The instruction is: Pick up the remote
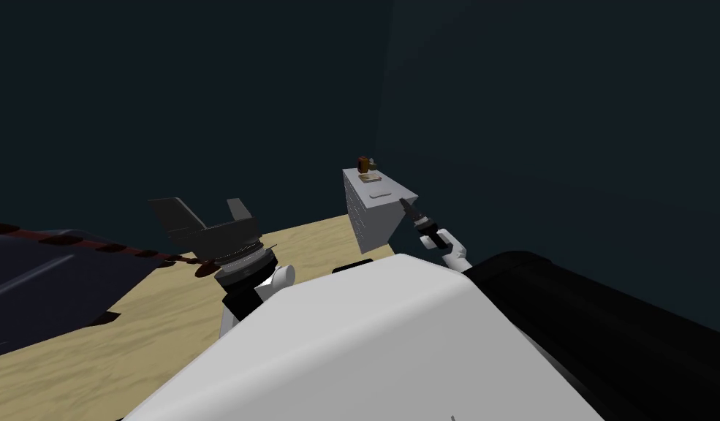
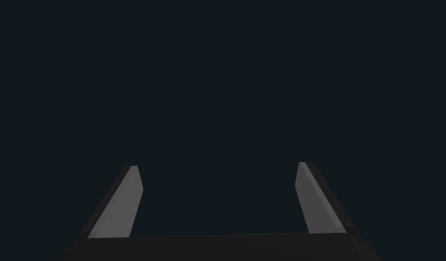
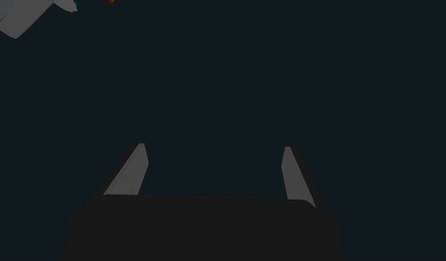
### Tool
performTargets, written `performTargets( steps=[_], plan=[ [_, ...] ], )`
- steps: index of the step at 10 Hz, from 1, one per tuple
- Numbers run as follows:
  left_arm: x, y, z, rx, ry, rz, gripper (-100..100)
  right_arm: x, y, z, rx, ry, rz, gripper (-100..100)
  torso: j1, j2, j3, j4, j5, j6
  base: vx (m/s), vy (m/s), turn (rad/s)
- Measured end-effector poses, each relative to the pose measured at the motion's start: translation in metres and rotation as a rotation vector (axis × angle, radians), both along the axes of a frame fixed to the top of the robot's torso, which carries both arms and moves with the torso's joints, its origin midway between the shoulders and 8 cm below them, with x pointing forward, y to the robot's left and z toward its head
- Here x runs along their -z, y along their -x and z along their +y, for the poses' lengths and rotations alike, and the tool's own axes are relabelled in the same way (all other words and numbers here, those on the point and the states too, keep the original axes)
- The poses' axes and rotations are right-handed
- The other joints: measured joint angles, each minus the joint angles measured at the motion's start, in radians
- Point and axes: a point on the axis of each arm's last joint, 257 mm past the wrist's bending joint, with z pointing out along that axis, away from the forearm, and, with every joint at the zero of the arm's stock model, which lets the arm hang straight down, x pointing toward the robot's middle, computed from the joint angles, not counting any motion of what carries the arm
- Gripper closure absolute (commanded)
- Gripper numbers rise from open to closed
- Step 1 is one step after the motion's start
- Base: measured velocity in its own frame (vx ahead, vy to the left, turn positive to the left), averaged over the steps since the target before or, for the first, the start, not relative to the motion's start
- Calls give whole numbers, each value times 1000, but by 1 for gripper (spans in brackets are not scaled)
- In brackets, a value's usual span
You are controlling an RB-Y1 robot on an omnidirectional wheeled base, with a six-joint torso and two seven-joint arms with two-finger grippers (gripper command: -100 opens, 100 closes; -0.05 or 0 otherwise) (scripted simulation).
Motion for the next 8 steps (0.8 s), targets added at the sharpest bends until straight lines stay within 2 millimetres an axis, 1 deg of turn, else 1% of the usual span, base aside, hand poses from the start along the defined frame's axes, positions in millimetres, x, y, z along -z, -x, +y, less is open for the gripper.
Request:
performTargets(
  steps=[3,6,7,8],
  plan=[
    [0,0,0,0,0,0,0,8,-4,-14,-8,123,36,-100,0,0,0,0,0,0,-19,-8,45],
    [0,0,0,0,0,0,0,12,-8,-25,-27,239,69,-100,0,0,0,0,0,0,-17,-16,77],
    [0,0,0,0,0,0,0,17,-8,-30,-32,281,85,-100,-1,0,0,0,0,0,-17,-20,61],
    [0,0,0,0,0,0,0,17,-9,-32,-41,316,94,-100,-1,0,0,0,0,0,-6,-10,1]
  ],
)
